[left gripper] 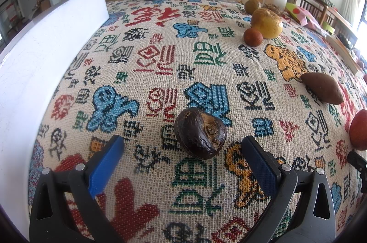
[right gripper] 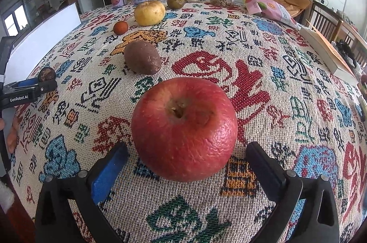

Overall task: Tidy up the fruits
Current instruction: 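Grasp the red apple with the right tool while the left tool grasps the other passion fruit, then carry the apple and passion fruit into the white box and release both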

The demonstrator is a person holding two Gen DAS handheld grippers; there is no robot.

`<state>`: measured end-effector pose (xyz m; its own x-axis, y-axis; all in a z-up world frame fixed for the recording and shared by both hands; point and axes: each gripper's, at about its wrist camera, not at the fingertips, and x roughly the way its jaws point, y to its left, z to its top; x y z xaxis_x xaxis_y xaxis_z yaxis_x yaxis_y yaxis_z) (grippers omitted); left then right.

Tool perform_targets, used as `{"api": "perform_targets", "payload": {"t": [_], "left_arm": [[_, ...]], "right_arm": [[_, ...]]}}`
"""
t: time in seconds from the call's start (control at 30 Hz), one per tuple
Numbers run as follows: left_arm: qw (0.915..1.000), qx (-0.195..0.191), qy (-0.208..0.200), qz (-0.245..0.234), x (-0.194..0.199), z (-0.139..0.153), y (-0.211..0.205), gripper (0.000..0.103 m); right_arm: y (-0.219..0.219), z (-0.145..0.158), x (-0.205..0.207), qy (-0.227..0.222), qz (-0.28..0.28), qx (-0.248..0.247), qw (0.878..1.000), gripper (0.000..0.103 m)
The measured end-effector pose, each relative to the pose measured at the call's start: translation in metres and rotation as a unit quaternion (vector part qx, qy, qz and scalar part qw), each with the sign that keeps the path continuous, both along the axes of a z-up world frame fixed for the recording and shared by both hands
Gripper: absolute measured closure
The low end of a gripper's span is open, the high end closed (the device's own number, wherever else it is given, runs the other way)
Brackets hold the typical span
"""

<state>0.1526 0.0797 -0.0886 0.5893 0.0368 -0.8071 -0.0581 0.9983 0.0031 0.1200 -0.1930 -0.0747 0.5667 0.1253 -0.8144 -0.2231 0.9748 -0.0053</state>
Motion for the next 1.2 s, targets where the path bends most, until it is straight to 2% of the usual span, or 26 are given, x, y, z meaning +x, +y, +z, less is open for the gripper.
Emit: {"api": "perform_targets", "payload": {"t": [0.1, 0.17, 0.23, 0.3, 0.37, 0.43, 0.47, 0.5, 0.53, 0.57, 0.6, 0.67, 0.7, 0.73, 0.83, 0.97, 1.03, 1.1, 1.2], "left_arm": [[0.9996, -0.016, 0.013, -0.022, 0.0, 0.002, 0.003, 0.002], [0.9973, -0.058, 0.016, -0.041, -0.003, 0.007, 0.013, 0.002], [0.9943, -0.097, 0.01, -0.044, -0.008, 0.012, 0.022, 0.003], [0.9946, -0.096, -0.001, -0.041, -0.011, 0.015, 0.022, 0.003], [0.996, -0.071, -0.007, -0.054, -0.011, 0.016, 0.011, 0.004], [0.9966, -0.043, -0.008, -0.07, -0.008, 0.015, -0.001, 0.016], [0.9963, -0.036, -0.003, -0.078, -0.005, 0.012, -0.006, 0.032], [0.996, -0.031, 0.002, -0.084, -0.002, 0.01, -0.01, 0.042], [0.9966, -0.012, -0.005, -0.081, -0.001, 0.011, -0.014, 0.043], [0.9968, 0.0, -0.009, -0.079, -0.002, 0.011, -0.017, 0.059], [0.9967, -0.008, -0.008, -0.081, -0.003, 0.012, -0.016, 0.065], [0.9967, -0.035, -0.004, -0.073, -0.006, 0.015, -0.01, 0.066], [0.9968, -0.044, -0.007, -0.067, -0.011, 0.018, -0.007, 0.066], [0.9967, -0.051, -0.008, -0.062, -0.016, 0.023, -0.003, 0.066], [0.9931, -0.107, -0.01, -0.048, -0.038, 0.048, 0.016, 0.066], [0.9813, -0.188, -0.037, -0.017, -0.068, 0.108, 0.061, 0.066], [0.9775, -0.199, -0.069, 0.008, -0.082, 0.139, 0.091, 0.066], [0.9752, -0.194, -0.095, 0.047, -0.09, 0.163, 0.126, 0.066], [0.9701, -0.182, -0.106, 0.121, -0.091, 0.176, 0.186, 0.065]], "right_arm": [[0.0, 0.0, 0.0, 0.0, 0.0, 0.001, 1.0, 0.0], [-0.002, 0.001, -0.001, -0.002, 0.002, 0.009, 1.0, 0.0], [-0.009, 0.004, -0.004, -0.01, 0.004, 0.039, 0.999, 0.001], [-0.017, 0.008, -0.008, -0.018, -0.002, 0.066, 0.998, 0.001], [-0.022, 0.01, -0.011, -0.019, -0.008, 0.079, 0.997, 0.001], [-0.024, 0.012, -0.013, -0.011, -0.01, 0.083, 0.996, 0.001], [-0.023, 0.014, -0.013, -0.009, -0.009, 0.081, 0.997, 0.001], [-0.022, 0.017, -0.014, -0.012, -0.008, 0.076, 0.997, 0.001], [-0.021, 0.02, -0.014, -0.018, -0.007, 0.07, 0.997, 0.001], [-0.019, 0.025, -0.013, -0.023, -0.006, 0.065, 0.998, 0.001], [-0.018, 0.029, -0.012, -0.028, -0.005, 0.06, 0.998, 0.001], [-0.013, 0.034, -0.007, -0.028, 0.002, 0.048, 0.998, 0.009], [-0.009, 0.034, -0.004, -0.022, 0.01, 0.04, 0.999, 0.029], [-0.006, 0.033, -0.001, -0.017, 0.016, 0.034, 0.999, 0.034], [-0.001, 0.035, -0.001, -0.008, 0.013, 0.03, 0.999, 0.035], [0.029, 0.056, -0.01, 0.015, 0.068, 0.099, 0.993, 0.035], [0.064, 0.072, -0.009, 0.02, 0.114, 0.131, 0.985, 0.035], [0.104, 0.089, -0.003, 0.028, 0.158, 0.164, 0.973, 0.035], [0.185, 0.115, 0.008, 0.033, 0.227, 0.193, 0.954, 0.035]]}}
